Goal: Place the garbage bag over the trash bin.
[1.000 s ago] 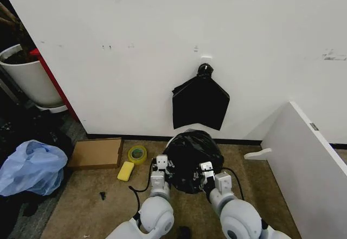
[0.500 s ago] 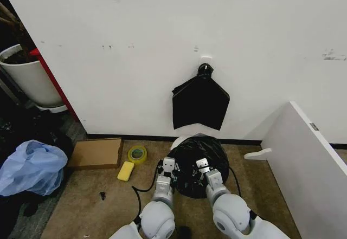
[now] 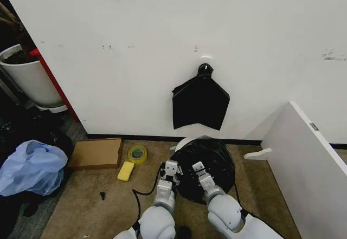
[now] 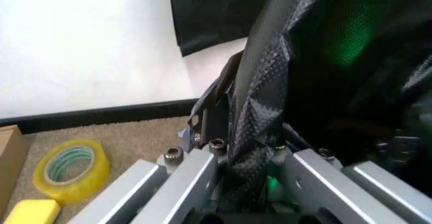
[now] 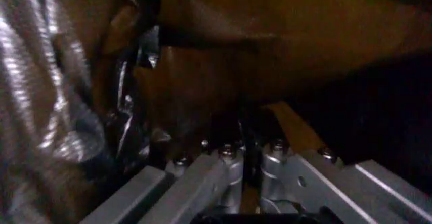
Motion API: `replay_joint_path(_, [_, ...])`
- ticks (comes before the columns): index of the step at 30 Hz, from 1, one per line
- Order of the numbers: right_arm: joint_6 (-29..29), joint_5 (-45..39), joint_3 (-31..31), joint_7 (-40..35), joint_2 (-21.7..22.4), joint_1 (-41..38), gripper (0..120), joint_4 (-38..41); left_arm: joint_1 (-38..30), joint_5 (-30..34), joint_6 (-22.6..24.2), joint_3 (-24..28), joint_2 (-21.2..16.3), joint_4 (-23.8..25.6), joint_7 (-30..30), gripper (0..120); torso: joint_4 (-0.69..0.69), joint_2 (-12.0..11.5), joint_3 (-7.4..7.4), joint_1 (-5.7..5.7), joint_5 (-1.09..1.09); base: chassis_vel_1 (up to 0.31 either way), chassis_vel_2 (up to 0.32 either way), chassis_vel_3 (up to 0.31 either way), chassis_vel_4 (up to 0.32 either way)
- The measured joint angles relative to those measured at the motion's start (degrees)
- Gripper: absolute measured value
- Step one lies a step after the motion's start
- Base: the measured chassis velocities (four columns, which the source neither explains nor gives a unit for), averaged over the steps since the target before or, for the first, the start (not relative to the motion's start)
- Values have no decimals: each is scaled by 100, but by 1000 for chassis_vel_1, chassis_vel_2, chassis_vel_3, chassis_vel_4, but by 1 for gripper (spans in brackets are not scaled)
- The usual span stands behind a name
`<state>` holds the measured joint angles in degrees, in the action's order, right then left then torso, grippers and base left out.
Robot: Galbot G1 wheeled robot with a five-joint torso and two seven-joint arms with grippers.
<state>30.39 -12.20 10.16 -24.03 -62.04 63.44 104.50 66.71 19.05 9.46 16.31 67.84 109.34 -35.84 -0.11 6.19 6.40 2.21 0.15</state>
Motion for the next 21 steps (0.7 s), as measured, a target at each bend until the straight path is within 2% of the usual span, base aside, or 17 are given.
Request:
replay_joint_path(10, [105, -145, 22, -115, -59, -55, 0, -236, 60, -452, -80, 148, -13, 76, 185, 0, 0, 0, 0, 0, 0, 0, 0, 0, 0])
replay_joint_path(21, [198, -491, -56, -318, -87, -140, 0, -376, 80, -630, -121, 263, 2, 70, 357, 0, 0, 0, 0, 0, 0, 0, 0, 0, 0])
